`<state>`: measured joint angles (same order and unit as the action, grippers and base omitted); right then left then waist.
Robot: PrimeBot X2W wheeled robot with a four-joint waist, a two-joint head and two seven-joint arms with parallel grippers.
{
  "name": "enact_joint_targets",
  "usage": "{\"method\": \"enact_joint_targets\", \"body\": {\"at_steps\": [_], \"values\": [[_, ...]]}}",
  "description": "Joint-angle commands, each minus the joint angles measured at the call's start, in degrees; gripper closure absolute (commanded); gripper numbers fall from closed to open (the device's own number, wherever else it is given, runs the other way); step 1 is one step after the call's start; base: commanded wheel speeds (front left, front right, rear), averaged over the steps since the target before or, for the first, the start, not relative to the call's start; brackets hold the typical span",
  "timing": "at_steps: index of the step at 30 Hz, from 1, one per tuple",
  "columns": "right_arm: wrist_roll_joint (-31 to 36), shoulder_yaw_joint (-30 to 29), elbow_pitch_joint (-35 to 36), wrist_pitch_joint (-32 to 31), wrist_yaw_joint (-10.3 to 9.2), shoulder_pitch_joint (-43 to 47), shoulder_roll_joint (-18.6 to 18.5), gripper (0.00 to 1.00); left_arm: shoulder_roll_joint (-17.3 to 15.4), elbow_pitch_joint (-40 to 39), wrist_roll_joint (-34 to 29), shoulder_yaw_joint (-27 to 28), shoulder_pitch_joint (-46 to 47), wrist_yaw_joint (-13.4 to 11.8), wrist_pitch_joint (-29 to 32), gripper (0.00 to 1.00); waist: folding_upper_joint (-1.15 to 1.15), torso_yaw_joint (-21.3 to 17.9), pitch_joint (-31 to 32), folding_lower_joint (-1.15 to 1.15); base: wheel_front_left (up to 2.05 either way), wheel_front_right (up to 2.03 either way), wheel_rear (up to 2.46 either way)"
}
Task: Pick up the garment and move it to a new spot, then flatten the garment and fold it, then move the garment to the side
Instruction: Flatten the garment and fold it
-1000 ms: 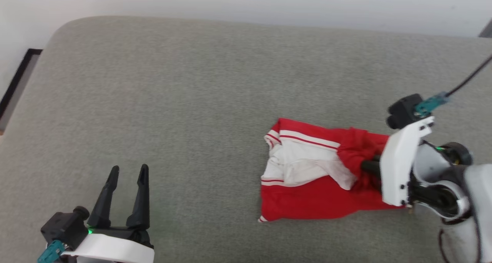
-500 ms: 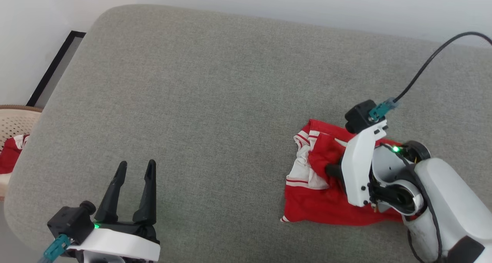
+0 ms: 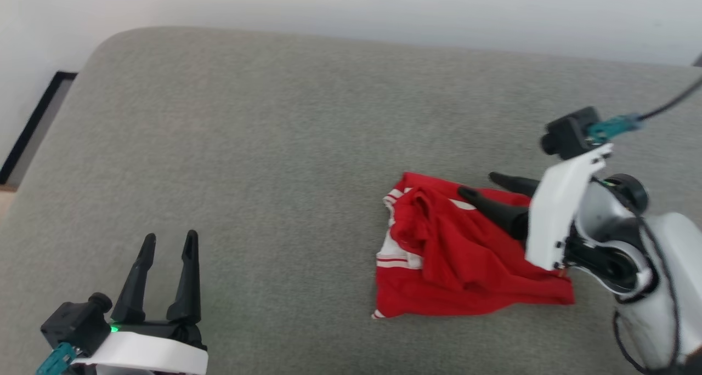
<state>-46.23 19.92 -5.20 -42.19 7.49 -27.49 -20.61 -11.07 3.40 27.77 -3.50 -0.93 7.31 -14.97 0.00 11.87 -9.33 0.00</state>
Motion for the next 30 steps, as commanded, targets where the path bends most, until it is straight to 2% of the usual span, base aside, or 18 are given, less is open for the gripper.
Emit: {"method": "enact_joint_targets", "body": {"at_steps": [1, 6, 11, 18, 24, 30], "values": [[-0.23, -1.39, 1.36, 1.29, 0.01, 1.57, -0.46, 0.00, -0.38, -0.29, -0.12, 0.50, -0.66, 0.18, -0.27, 0.00, 0.00, -1.84, 0.82, 0.00, 0.00, 0.00, 0.00], [1.08, -4.88, 4.50, 6.11, 0.01, 4.57, -1.67, 0.00, -0.78, -0.67, -0.62, 1.20, -1.56, 0.18, -0.27, 0.00, 0.00, -4.10, 1.91, 0.00, 0.00, 0.00, 0.00], [3.67, -7.61, 7.65, 15.91, 0.01, 8.53, -3.93, 0.00, -1.34, -1.14, -1.64, 2.02, -2.72, 0.18, -0.27, 0.00, 0.00, -6.76, 3.52, 0.00, 0.00, 0.00, 0.00], [9.04, -11.45, 4.53, 31.42, 0.01, 16.75, -4.20, 0.00, -1.61, -1.66, -2.90, 3.28, -5.50, 0.18, -0.27, 0.00, 0.00, -9.77, 6.91, 0.00, 0.00, 0.00, 0.00], [11.93, -13.45, 0.69, 40.26, 0.01, 21.95, -3.05, 0.00, -1.95, -2.04, -4.42, 3.86, -7.90, 0.18, -0.27, 0.00, 0.00, -10.81, 9.41, 0.00, 0.00, 0.00, 0.00], [12.33, -12.95, -2.09, 48.59, 0.01, 25.43, -2.15, 0.00, -2.02, -2.27, -5.55, 4.43, -9.25, 0.18, -0.27, 0.00, 0.00, -11.15, 10.77, 0.00, 0.00, 0.00, 0.00]]}}
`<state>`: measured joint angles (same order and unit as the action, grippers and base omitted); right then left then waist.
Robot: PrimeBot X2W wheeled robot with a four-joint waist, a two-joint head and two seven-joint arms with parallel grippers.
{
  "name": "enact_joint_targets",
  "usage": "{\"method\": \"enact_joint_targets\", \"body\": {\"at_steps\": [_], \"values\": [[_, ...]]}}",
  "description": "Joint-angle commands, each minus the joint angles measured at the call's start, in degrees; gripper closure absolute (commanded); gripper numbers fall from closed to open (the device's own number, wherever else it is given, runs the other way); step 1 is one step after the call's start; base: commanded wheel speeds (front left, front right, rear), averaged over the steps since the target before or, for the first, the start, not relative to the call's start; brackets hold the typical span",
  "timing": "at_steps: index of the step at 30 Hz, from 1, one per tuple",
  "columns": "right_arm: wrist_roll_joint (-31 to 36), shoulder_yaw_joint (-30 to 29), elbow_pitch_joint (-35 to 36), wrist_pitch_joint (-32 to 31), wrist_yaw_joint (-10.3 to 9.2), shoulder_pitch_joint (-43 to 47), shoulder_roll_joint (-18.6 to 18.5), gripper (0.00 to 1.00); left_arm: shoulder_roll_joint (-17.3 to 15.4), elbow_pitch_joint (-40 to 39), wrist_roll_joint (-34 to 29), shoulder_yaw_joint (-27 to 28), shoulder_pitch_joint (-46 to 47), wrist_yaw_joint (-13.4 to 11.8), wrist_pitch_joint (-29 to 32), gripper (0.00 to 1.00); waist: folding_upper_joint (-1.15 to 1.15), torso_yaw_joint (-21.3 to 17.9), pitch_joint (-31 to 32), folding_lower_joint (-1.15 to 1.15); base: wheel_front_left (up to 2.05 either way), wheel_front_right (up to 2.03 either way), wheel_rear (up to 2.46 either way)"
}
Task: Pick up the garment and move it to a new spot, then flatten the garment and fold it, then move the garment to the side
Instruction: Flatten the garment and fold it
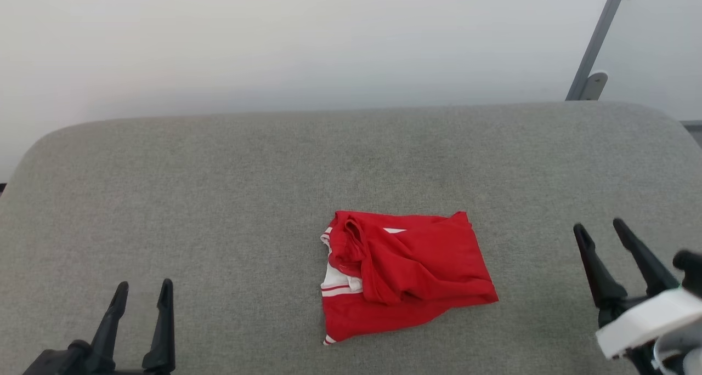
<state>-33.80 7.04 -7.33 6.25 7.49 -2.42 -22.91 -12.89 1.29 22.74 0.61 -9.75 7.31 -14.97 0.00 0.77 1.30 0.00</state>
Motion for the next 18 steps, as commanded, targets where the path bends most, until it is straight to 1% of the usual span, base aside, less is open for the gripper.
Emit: {"method": "enact_joint_targets", "body": {"at_steps": [1, 5, 8, 18], "values": [[-0.15, 0.04, -0.42, 1.36, 0.01, 0.78, 0.25, 0.00, -0.23, -0.05, -0.71, 0.47, -0.69, 0.18, -0.27, 0.00, 0.00, -0.09, 0.36, 0.00, 0.00, 0.00, 0.00], [0.01, 0.81, -2.41, 5.29, 0.01, 2.80, 0.60, 0.00, -0.35, 0.49, -1.01, 1.06, -1.86, 0.18, -0.27, 0.00, 0.00, -0.15, 1.28, 0.00, 0.00, 0.00, 0.00], [-0.08, 1.08, -3.63, 7.12, 0.01, 4.13, 1.04, 0.00, -0.30, 0.78, -1.45, 1.42, -2.60, 0.18, -0.27, 0.00, 0.00, -0.20, 1.90, 0.00, 0.00, 0.00, 0.00], [0.91, 0.80, -5.22, 8.90, 0.01, 6.66, 2.70, 0.00, 0.68, 1.65, -2.23, 3.07, -4.13, 0.18, -0.27, 0.00, 0.00, -0.07, 3.14, 0.00, 0.00, 0.00, 0.00]]}}
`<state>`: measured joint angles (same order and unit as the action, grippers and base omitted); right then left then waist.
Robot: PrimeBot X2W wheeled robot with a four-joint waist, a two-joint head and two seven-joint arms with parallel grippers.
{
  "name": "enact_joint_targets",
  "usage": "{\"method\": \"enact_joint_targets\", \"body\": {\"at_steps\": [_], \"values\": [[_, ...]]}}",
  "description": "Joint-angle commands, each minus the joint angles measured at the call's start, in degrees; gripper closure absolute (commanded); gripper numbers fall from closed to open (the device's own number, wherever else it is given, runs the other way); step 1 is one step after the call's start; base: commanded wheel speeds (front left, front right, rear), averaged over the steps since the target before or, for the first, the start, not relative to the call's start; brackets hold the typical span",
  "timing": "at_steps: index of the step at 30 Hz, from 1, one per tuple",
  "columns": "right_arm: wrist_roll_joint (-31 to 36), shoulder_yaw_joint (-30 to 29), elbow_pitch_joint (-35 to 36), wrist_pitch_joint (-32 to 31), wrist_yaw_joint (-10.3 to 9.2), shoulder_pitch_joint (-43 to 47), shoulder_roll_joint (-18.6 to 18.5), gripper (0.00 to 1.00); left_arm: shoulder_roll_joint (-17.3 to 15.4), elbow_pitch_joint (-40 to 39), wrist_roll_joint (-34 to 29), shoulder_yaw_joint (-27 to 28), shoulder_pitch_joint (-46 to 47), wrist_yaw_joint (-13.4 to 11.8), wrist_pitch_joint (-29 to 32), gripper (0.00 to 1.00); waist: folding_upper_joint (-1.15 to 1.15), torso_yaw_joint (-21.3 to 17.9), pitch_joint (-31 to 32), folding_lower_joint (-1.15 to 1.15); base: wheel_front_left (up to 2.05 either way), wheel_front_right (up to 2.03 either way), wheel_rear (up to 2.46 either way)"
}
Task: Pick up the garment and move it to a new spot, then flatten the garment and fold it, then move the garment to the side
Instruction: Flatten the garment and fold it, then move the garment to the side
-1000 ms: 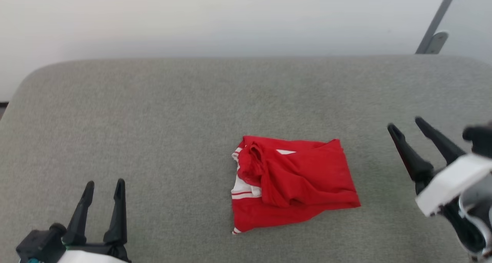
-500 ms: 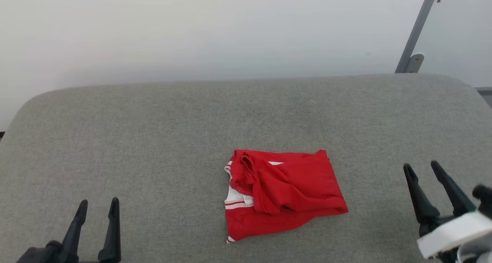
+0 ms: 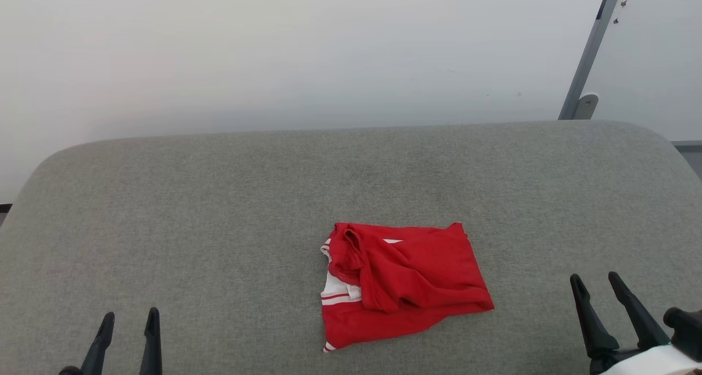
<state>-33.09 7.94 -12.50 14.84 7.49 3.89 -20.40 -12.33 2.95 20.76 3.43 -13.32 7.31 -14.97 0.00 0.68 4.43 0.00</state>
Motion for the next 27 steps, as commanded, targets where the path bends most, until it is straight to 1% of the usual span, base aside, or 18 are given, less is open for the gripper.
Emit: {"method": "enact_joint_targets", "body": {"at_steps": [1, 14, 27], "values": [[0.25, -0.34, 0.12, 0.33, 0.01, 0.40, 0.42, 0.00, 0.28, 0.06, -0.27, 0.32, -0.74, 0.18, -0.27, 0.00, 0.00, 0.02, 0.06, 0.00, 0.00, 0.00, 0.00], [2.85, -2.20, 2.94, 0.36, 0.01, 2.49, 2.60, 0.00, 1.24, 1.17, -0.80, 0.17, -0.82, 0.18, -0.27, 0.00, 0.00, -0.29, 0.04, 0.00, 0.00, 0.00, 0.00], [4.18, -2.73, 3.32, 0.37, 0.01, 2.84, 3.42, 0.00, 1.29, 1.46, -1.61, -0.32, -0.03, 0.18, -0.27, 0.00, 0.00, -0.25, -0.39, 0.00, 0.00, 0.00, 0.00]]}}
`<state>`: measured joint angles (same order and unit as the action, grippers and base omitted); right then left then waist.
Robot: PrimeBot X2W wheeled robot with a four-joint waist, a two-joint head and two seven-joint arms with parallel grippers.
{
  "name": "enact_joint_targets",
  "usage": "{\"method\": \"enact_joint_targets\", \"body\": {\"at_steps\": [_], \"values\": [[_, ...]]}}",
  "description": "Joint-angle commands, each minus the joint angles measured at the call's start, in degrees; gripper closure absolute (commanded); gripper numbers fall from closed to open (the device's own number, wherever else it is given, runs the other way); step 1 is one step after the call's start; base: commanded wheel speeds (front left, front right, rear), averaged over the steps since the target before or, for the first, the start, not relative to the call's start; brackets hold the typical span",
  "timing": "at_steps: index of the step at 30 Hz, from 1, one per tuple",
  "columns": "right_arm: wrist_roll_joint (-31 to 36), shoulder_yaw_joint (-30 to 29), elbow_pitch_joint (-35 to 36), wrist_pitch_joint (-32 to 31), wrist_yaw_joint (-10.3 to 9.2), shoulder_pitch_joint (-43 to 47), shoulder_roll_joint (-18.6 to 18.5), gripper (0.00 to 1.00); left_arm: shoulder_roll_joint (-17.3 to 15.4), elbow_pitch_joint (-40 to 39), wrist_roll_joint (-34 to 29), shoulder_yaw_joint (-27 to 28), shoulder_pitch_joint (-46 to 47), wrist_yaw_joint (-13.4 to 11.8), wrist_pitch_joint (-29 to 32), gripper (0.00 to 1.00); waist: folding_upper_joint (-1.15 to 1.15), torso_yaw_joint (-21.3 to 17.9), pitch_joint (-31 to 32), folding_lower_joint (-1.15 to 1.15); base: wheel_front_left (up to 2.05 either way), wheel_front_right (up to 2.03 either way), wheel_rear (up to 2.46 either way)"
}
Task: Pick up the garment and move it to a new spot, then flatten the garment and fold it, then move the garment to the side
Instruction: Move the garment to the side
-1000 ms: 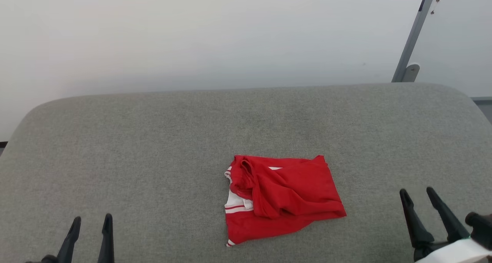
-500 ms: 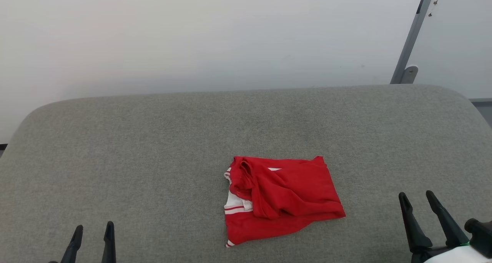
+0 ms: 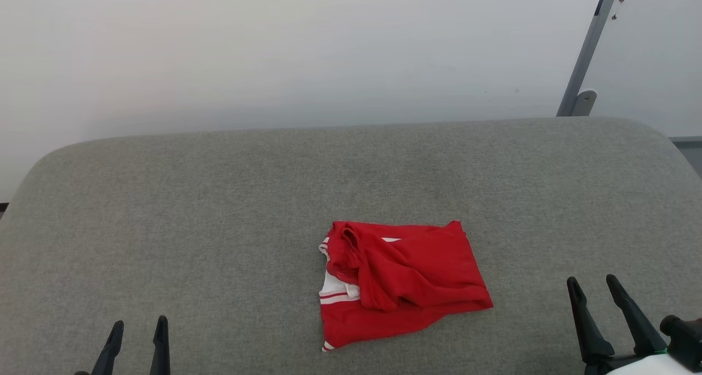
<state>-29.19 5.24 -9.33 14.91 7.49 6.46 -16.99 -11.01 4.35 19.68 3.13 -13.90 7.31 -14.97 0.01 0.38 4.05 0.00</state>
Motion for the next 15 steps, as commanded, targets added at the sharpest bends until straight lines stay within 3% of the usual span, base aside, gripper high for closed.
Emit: {"method": "enact_joint_targets", "body": {"at_steps": [1, 10, 15], "values": [[0.29, -0.09, 0.20, 0.29, 0.01, 0.21, 0.11, 0.00, 0.00, 0.10, -0.61, -0.08, 0.64, 0.18, -0.27, 0.00, -0.01, 0.14, -0.01, 0.00, 0.00, 0.00, 0.00], [-1.78, 2.05, -1.19, 0.29, 0.01, -1.71, -0.71, 0.00, 0.21, -0.22, -0.67, -0.63, 1.07, 0.18, -0.27, 0.00, -0.01, 1.50, -0.25, 0.00, 0.00, 0.00, 0.00], [-6.94, 6.21, -4.19, -5.16, 0.01, -6.56, -3.76, 0.00, -0.17, -0.53, -0.25, -1.32, 1.39, 0.19, -0.27, 0.00, -0.01, 2.83, -0.91, 0.00, 0.00, 0.00, 0.00]]}}
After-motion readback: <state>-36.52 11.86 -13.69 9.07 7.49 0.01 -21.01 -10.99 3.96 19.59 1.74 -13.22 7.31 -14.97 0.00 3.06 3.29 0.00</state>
